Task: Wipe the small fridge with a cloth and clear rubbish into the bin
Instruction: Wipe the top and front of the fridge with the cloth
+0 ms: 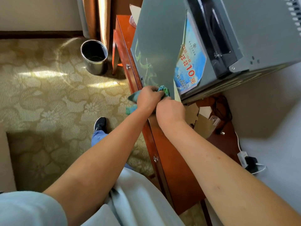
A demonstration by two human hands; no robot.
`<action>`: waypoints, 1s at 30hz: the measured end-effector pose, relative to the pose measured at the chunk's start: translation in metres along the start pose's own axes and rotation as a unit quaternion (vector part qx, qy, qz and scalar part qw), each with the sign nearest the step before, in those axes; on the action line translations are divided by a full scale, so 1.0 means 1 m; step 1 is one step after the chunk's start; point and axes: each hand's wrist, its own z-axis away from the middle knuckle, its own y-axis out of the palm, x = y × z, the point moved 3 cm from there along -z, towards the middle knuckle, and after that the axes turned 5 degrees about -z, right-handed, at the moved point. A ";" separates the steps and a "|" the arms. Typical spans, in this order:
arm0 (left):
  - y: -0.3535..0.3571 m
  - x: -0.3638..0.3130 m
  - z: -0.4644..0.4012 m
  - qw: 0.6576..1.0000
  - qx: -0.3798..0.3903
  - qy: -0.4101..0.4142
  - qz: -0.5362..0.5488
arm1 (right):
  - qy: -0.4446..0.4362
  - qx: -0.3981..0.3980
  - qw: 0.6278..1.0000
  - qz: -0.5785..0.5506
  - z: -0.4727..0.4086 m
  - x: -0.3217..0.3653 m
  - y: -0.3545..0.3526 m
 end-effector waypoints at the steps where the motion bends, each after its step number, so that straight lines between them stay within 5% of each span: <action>1: 0.002 0.005 -0.002 1.000 -0.002 -0.004 0.004 | -0.002 0.001 1.000 -0.008 -0.002 0.002 0.007; 9: 0.029 0.054 -0.003 0.996 0.027 -0.079 0.035 | -0.022 0.092 0.995 -0.006 -0.009 0.015 0.042; 22: -0.002 0.015 -0.035 0.998 -0.024 -0.043 0.047 | -0.012 -0.018 1.000 -0.018 -0.037 0.016 0.018; 30: 0.027 0.067 -0.027 0.988 0.054 -0.132 0.054 | -0.015 0.149 0.988 -0.029 -0.038 0.029 0.047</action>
